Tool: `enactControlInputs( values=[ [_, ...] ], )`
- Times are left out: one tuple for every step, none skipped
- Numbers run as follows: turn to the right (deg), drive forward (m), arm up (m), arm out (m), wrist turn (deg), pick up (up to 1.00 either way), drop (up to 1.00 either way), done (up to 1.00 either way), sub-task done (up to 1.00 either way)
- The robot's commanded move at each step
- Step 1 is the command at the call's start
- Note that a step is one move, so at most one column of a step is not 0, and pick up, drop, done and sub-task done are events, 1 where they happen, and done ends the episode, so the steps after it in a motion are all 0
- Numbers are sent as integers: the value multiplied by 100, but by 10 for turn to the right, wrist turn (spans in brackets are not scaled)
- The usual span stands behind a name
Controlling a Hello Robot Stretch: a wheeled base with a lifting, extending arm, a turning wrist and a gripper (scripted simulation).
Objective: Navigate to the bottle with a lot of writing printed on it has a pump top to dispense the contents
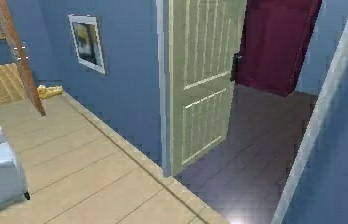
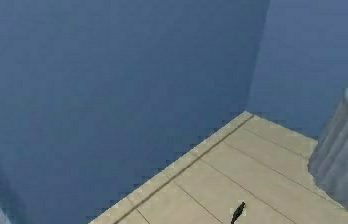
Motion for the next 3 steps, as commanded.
enactControlInputs(
  values=[
    [0,20,0,0,0,0,0,0,0],
    [-300,0,0,0,0,0,0,0,0],
    [0,100,0,0,0,0,0,0,0]
  ],
)
